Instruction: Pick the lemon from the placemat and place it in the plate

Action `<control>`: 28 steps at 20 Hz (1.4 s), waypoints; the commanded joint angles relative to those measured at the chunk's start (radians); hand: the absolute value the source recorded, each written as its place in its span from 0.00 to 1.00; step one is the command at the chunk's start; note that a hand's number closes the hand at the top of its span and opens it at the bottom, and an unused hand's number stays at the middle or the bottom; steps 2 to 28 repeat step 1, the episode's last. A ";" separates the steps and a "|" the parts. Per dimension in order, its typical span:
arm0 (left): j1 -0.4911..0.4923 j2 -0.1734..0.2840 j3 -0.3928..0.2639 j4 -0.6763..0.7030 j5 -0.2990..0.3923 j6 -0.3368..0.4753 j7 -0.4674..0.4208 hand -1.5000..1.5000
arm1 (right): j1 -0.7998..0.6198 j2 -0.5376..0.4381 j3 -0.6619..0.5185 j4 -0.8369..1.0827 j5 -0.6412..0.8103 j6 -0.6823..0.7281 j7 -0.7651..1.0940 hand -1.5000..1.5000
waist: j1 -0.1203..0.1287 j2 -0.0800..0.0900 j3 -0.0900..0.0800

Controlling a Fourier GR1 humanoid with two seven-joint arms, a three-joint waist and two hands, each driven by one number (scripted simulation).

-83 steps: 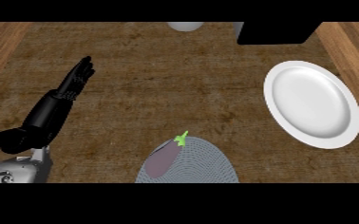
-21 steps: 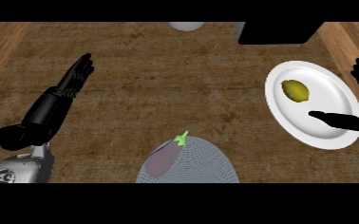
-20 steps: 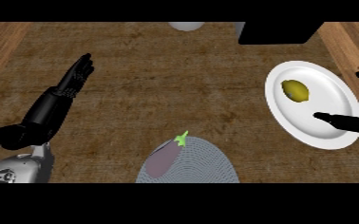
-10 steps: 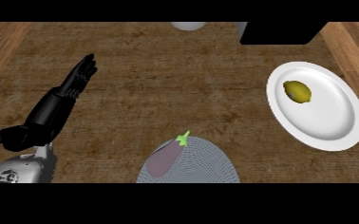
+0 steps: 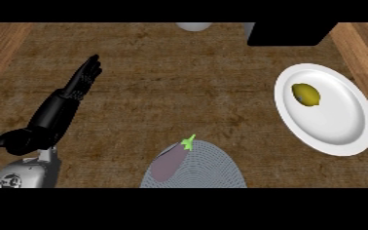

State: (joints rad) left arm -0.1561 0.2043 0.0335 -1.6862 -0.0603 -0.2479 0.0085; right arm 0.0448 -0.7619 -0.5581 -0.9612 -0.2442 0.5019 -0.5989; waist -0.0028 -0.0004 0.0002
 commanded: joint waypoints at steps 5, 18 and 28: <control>-0.053 -0.040 -0.023 0.108 -0.058 0.035 -0.063 0.50 | 0.041 -0.026 -0.009 -0.037 0.003 0.080 -0.024 0.00 | -0.007 0.001 -0.001; -0.053 -0.040 -0.023 0.108 -0.058 0.035 -0.063 0.50 | 0.041 -0.026 -0.009 -0.037 0.003 0.080 -0.024 0.00 | -0.007 0.001 -0.001; -0.053 -0.040 -0.023 0.108 -0.058 0.035 -0.063 0.50 | 0.041 -0.026 -0.009 -0.037 0.003 0.080 -0.024 0.00 | -0.007 0.001 -0.001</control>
